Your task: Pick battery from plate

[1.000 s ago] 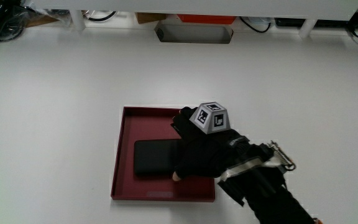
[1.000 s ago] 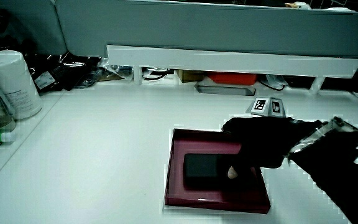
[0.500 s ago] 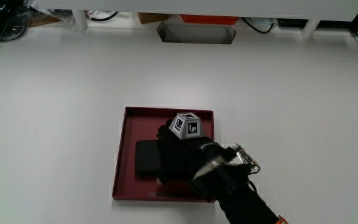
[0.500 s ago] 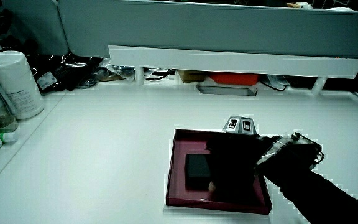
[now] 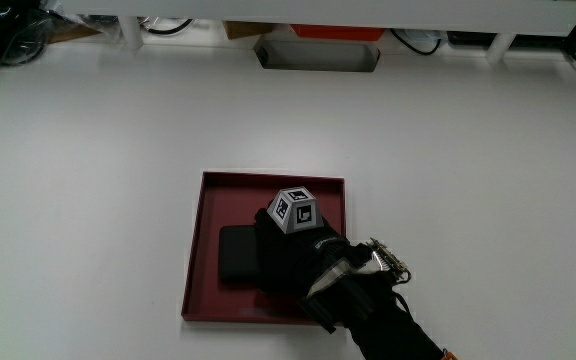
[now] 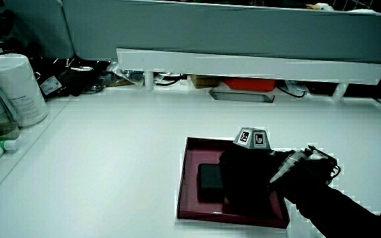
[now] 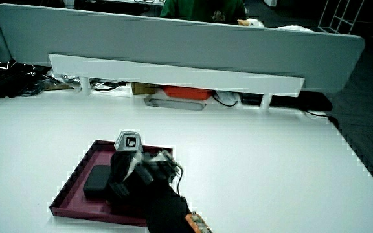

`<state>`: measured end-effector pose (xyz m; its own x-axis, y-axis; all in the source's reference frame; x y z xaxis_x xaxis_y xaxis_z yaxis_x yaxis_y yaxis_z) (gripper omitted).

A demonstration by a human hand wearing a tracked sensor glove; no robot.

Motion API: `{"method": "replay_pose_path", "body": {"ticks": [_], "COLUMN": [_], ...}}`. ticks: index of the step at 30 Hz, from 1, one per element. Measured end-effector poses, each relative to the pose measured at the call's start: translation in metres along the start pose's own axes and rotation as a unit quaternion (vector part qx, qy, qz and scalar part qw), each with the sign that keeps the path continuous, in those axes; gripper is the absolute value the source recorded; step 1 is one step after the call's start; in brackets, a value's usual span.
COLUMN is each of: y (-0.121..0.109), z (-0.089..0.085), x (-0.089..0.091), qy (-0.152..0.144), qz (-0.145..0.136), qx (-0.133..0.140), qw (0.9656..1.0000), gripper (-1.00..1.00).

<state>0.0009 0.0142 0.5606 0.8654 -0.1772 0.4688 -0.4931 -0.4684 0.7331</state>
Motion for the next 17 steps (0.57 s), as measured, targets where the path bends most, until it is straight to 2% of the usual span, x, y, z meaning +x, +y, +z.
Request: {"method": "replay_pose_path", "body": {"ticks": [1, 2, 4, 7, 10, 11, 12, 13, 17], "y": [0.0, -0.001, 0.0, -0.003, -0.014, -0.018, -0.022, -0.025, -0.047], "z": [0.0, 0.0, -0.001, 0.002, 0.017, 0.023, 0.029, 0.033, 0.059], "x": [-0.001, -0.001, 0.001, 0.003, 0.003, 0.002, 0.003, 0.005, 0.01], "qy": [-0.002, -0.005, -0.005, -0.008, 0.005, 0.003, -0.006, -0.008, -0.005], "qz": [0.005, 0.008, 0.005, 0.007, 0.02, 0.026, 0.017, 0.021, 0.03], "qx": [-0.002, 0.008, 0.002, 0.014, 0.03, 0.025, 0.037, 0.041, 0.048], "qw": [1.0, 0.9999, 1.0, 0.9998, 0.9993, 0.9994, 0.9992, 0.9989, 0.9984], "gripper": [0.68, 0.74, 0.84, 1.0, 1.0, 1.0, 1.0, 1.0, 1.0]}}
